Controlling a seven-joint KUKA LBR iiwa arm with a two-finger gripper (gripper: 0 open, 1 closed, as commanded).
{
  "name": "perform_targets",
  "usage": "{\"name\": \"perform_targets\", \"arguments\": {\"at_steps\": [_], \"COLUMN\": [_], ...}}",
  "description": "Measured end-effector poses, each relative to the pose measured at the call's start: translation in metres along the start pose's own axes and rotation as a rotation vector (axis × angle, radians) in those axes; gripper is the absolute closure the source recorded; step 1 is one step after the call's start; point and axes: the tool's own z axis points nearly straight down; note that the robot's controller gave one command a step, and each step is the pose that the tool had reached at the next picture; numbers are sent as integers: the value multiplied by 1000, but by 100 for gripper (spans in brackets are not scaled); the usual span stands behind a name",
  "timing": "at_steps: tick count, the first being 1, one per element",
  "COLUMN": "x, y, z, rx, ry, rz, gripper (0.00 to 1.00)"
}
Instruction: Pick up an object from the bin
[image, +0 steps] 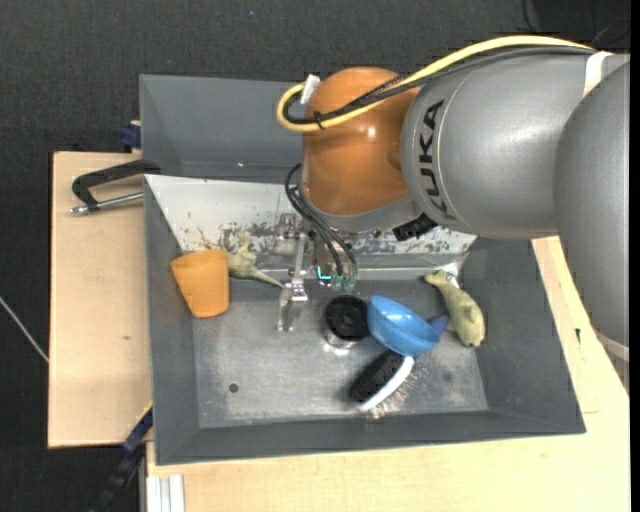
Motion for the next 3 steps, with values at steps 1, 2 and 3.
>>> {"name": "perform_targets", "arguments": {"at_steps": [1, 2, 3], "x": [-14, -22, 1], "y": [-40, -108, -143], "z": [84, 111, 111], "rx": [1, -6, -3], "ry": [-1, -9, -25], "rz": [168, 101, -111], "gripper": [0, 0, 0]}}
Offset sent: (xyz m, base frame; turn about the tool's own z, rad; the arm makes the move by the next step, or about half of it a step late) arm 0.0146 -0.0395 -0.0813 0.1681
